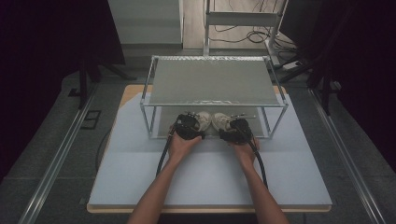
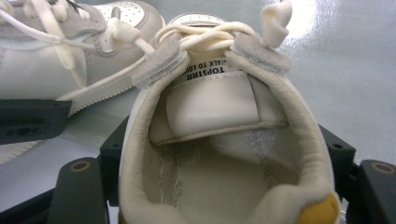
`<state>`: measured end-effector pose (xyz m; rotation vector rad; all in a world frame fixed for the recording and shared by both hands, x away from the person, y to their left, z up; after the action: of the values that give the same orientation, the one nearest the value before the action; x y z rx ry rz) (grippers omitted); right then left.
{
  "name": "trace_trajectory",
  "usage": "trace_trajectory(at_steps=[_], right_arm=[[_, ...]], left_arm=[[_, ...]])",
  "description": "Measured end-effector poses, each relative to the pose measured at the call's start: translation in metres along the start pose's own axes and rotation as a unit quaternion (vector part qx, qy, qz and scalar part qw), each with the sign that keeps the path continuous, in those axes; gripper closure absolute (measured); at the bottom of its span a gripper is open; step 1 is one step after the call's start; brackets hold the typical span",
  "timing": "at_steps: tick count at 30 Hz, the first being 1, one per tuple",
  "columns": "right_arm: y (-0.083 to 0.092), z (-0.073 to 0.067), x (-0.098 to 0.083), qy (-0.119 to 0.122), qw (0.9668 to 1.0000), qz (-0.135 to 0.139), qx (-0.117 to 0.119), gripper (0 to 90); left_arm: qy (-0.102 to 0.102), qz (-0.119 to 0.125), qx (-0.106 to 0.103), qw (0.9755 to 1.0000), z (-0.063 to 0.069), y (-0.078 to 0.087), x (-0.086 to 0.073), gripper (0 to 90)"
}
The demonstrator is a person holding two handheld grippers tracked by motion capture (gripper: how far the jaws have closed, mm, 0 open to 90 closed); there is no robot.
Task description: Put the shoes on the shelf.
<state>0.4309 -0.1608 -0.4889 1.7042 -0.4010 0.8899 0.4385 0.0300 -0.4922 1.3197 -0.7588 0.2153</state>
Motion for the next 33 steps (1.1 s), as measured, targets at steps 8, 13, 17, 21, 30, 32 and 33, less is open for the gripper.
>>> trace_trajectory(at_steps=[8, 13, 17, 21, 30, 32, 33], right_arm=[[-0.005, 0.000, -0.002, -0.010, 0.9999, -0.007, 0.001, 26.6], [-0.006, 0.001, -0.002, -0.015, 0.9999, -0.006, 0.004, 24.5], [0.004, 0.000, 0.000, -0.012, 0.9999, 0.006, 0.008, 21.3], [0.022, 0.000, -0.003, -0.005, 0.9996, 0.025, 0.014, 21.8], [0.064, 0.010, -0.012, 0.010, 0.9975, 0.064, 0.028, 31.6], [0.072, 0.014, -0.016, 0.012, 0.9968, 0.071, 0.036, 36.5], [0.075, 0.017, -0.018, 0.012, 0.9966, 0.071, 0.040, 39.3]], left_arm=[[-0.001, 0.004, -0.005, 1.0000, -0.002, 0.002, -0.001, 26.8], [-0.013, 0.020, -0.018, 0.9996, -0.003, 0.014, -0.001, 22.8], [-0.036, 0.028, -0.023, 0.9987, -0.008, 0.024, -0.006, 22.4], [-0.038, 0.052, -0.036, 0.9973, -0.013, 0.041, -0.013, 22.6], [-0.011, 0.103, -0.050, 0.9934, -0.025, 0.079, -0.039, 34.3], [-0.009, 0.112, -0.051, 0.9924, -0.030, 0.085, -0.045, 42.7], [-0.007, 0.115, -0.051, 0.9921, -0.033, 0.086, -0.048, 45.4]])
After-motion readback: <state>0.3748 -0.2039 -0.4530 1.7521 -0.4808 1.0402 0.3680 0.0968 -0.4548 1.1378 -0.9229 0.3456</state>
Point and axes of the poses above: each handheld gripper's, and its own axes: y roughly backward along the jaws, x roughly out of its top, z roughly to its right, the point moved 2 cm from there along -y, roughly forward along the jaws, and after that the axes turned 2 degrees about x, right-handed, at the moved point
